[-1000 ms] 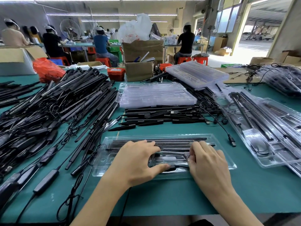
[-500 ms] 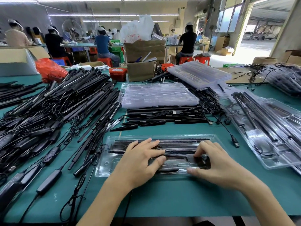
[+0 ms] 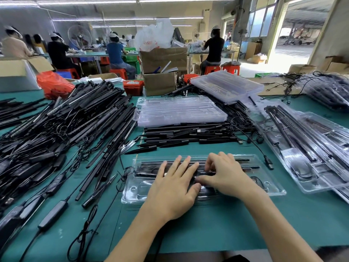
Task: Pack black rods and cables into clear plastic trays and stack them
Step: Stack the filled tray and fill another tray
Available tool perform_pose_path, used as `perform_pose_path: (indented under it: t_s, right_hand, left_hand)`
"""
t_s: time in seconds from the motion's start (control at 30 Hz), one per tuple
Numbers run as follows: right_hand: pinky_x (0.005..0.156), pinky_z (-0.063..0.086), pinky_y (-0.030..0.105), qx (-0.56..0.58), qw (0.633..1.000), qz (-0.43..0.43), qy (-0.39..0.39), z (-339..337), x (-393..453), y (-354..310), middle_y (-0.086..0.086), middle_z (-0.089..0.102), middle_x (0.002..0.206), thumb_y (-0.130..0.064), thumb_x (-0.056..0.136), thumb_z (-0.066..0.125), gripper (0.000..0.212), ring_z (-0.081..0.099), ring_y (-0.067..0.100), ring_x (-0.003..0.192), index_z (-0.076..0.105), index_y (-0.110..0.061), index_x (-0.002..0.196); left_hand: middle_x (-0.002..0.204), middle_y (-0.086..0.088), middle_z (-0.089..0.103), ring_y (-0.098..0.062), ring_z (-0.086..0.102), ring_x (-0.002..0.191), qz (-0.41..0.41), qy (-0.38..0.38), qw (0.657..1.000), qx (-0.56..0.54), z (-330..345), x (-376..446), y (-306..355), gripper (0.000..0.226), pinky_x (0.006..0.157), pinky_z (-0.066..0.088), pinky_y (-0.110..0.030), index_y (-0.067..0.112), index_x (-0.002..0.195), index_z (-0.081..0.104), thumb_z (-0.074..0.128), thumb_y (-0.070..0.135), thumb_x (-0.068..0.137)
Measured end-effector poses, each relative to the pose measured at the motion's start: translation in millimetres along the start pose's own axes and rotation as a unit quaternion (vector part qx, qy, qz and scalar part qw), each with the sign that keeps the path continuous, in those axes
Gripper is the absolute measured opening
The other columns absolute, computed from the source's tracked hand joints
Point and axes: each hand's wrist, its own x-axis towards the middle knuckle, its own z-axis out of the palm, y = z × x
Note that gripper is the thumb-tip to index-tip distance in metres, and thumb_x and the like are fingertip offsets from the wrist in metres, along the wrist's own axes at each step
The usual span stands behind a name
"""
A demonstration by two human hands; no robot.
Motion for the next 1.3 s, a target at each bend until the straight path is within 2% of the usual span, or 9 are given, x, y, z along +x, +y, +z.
perform_pose_path:
  t_s: [0.2,0.33,0.47,0.57,0.73,0.97,1.17,1.3]
  right_hand:
    - [0.090,0.039,0.037,-0.003,0.995,0.021,-0.101,-10,10,-1,-0.009,0.043,0.095,-0.060,0.078,0.072,0.040,0.038,0.019,0.106,0.048,-0.030,0.092]
    - [0.092,0.039,0.038,-0.054,0.984,0.043,-0.162,-18,18,-10,-0.001,0.043,0.106,-0.057,0.080,0.073,0.042,0.037,0.022,0.108,0.046,-0.028,0.097]
    - [0.104,0.038,0.043,-0.115,0.977,0.059,-0.168,-15,22,-21,0.009,0.044,0.129,-0.054,0.083,0.072,0.058,0.035,0.029,0.129,0.048,-0.019,0.122]
    - [0.107,0.036,0.044,-0.144,0.973,0.063,-0.168,-15,23,-25,0.013,0.042,0.138,-0.055,0.085,0.070,0.067,0.033,0.031,0.134,0.044,-0.015,0.131]
    - [0.108,0.034,0.044,-0.185,0.967,0.055,-0.166,-11,23,-31,0.016,0.041,0.141,-0.055,0.086,0.069,0.070,0.033,0.032,0.135,0.041,-0.011,0.134]
    - [0.108,0.035,0.044,-0.219,0.961,0.044,-0.162,-11,26,-33,0.015,0.042,0.142,-0.059,0.086,0.067,0.075,0.034,0.032,0.135,0.038,-0.011,0.137]
    - [0.105,0.038,0.045,-0.233,0.954,0.042,-0.184,-11,32,-32,0.015,0.045,0.140,-0.061,0.084,0.067,0.078,0.036,0.032,0.133,0.037,-0.013,0.139]
    - [0.107,0.039,0.046,-0.215,0.958,0.045,-0.187,-11,31,-28,0.015,0.043,0.140,-0.061,0.084,0.068,0.080,0.036,0.032,0.134,0.037,-0.012,0.140]
  left_hand:
    - [0.168,0.012,-0.005,-0.013,-0.017,0.153,-0.038,0.007,0.999,-0.011,1,4,0,0.058,0.122,-0.015,-0.045,0.050,0.154,0.013,0.029,0.060,0.099]
    - [0.168,0.010,-0.002,-0.013,-0.012,0.154,-0.043,0.004,0.999,-0.009,-1,4,-1,0.058,0.123,-0.011,-0.045,0.051,0.153,0.014,0.029,0.062,0.098]
    - [0.168,0.011,0.001,-0.013,-0.007,0.154,-0.039,-0.016,0.999,-0.012,-9,6,-4,0.062,0.124,-0.007,-0.044,0.052,0.153,0.014,0.033,0.066,0.096]
    - [0.168,0.010,0.001,-0.014,-0.007,0.154,-0.032,-0.041,0.999,-0.015,-15,7,-9,0.063,0.124,-0.005,-0.044,0.055,0.153,0.015,0.034,0.069,0.095]
    - [0.169,0.005,0.000,-0.016,-0.010,0.154,-0.033,-0.048,0.998,-0.035,-15,9,-10,0.063,0.123,-0.008,-0.045,0.056,0.151,0.015,0.037,0.069,0.094]
    - [0.168,0.000,-0.004,-0.019,-0.015,0.153,-0.063,-0.048,0.996,-0.035,-8,11,-9,0.068,0.121,-0.010,-0.053,0.059,0.148,0.011,0.039,0.075,0.088]
    - [0.168,-0.001,-0.008,-0.022,-0.019,0.152,-0.103,-0.055,0.992,-0.044,0,17,3,0.091,0.116,-0.020,-0.055,0.062,0.144,0.003,0.033,0.098,0.066]
    - [0.167,-0.003,-0.012,-0.023,-0.025,0.150,-0.107,-0.076,0.990,-0.052,1,22,5,0.092,0.114,-0.023,-0.057,0.065,0.143,-0.001,0.030,0.099,0.063]
